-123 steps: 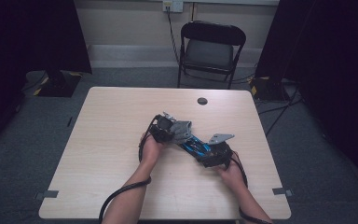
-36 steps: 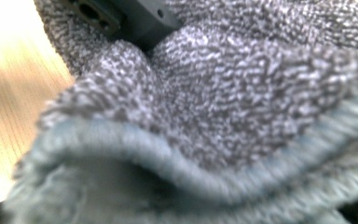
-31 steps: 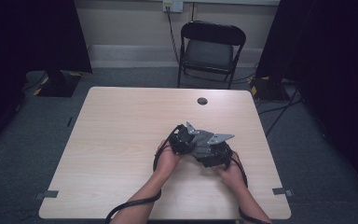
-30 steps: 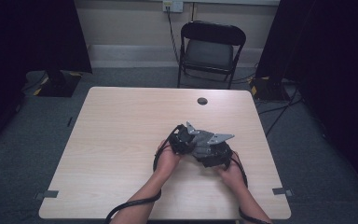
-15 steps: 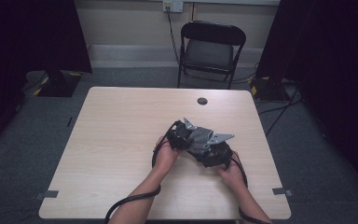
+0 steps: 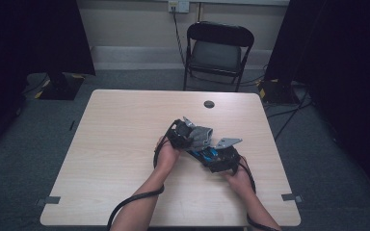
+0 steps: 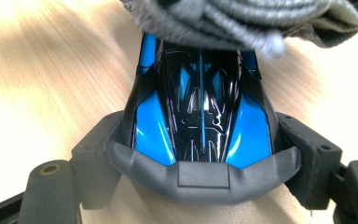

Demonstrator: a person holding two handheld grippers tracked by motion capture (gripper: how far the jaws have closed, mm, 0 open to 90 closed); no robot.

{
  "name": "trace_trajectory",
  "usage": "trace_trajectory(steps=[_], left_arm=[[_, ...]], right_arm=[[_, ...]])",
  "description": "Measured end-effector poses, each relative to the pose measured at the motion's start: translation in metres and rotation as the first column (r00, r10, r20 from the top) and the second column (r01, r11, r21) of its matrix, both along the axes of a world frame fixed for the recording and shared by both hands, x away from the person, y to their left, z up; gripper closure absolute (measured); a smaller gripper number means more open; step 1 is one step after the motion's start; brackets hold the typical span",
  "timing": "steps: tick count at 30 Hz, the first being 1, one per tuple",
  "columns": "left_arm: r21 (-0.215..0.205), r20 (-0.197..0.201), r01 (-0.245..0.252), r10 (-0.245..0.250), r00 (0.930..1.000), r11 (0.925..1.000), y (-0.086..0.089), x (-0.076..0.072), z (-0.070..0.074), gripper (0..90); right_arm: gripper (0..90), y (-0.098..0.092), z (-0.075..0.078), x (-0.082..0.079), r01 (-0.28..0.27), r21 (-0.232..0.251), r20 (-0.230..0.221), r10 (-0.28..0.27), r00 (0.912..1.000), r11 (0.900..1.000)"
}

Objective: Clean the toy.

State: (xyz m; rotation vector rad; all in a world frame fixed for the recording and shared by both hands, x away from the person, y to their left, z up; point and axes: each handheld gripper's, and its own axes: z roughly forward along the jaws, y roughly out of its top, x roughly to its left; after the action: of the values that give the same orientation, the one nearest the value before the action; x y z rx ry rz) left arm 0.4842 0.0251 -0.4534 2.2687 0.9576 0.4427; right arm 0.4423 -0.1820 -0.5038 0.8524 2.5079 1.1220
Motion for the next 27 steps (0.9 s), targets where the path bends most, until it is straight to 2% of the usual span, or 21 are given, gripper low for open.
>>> trace_trajectory(steps=[18,27], left_arm=[[-0.003,-0.011,-0.057,0.057,0.9983,0.9984,0.012,0.01,-0.005,77.6],[0.009,-0.017,-0.079,0.079,0.9967,0.9968,0.021,0.013,-0.007,77.6]], right_arm=[[23.8,0.0,0.0,0.0,-0.001,0.0,0.0,0.001,1.0,1.0],[23.9,0.0,0.0,0.0,0.0,0.0,0.0,0.0,1.0,1.0]])
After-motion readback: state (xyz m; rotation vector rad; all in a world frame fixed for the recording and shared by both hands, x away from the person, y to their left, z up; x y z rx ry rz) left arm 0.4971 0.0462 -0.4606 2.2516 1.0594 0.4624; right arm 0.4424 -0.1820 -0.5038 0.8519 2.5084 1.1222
